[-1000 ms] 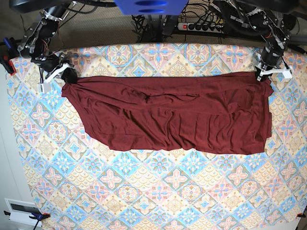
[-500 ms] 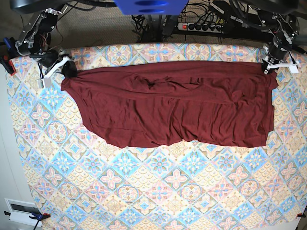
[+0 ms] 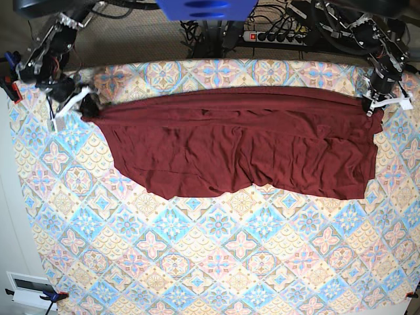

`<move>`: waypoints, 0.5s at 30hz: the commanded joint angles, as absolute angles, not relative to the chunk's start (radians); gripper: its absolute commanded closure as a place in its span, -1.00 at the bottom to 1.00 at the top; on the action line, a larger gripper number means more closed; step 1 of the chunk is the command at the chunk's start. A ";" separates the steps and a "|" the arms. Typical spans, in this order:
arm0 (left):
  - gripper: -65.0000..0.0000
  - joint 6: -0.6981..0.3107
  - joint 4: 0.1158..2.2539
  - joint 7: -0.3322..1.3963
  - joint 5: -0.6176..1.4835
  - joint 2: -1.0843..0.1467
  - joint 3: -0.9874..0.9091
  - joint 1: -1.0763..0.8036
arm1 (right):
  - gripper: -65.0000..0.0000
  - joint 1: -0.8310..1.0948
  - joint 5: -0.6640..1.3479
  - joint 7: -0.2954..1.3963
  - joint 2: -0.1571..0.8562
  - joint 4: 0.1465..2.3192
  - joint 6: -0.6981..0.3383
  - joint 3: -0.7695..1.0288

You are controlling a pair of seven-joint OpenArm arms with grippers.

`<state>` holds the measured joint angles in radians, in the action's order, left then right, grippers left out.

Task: Layout the t-shirt on the table in an organized manner, then fold the t-shirt properly
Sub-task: 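Pull the held shirt edge apart and toward the robot with both grippers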

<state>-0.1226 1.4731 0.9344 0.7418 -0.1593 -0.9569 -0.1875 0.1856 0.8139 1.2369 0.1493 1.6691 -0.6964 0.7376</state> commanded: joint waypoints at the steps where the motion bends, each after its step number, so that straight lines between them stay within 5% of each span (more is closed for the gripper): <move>1: 1.00 -0.120 1.483 0.914 0.734 -0.165 -0.964 -0.182 | 1.00 0.185 0.825 1.221 0.168 1.689 -0.698 0.745; 10: 0.94 -0.120 1.422 0.921 0.670 -0.156 -0.961 -0.156 | 0.97 0.183 0.791 1.219 0.168 1.661 -0.698 0.745; 15: 0.59 -0.120 1.422 0.921 0.670 -0.156 -0.963 -0.163 | 0.59 0.185 0.791 1.221 0.168 1.661 -0.698 0.745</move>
<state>-0.1352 1.4181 0.9154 0.6979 -0.1463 -0.9611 -0.1566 0.1909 0.7670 1.2366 0.1501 1.6470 -0.6960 0.7380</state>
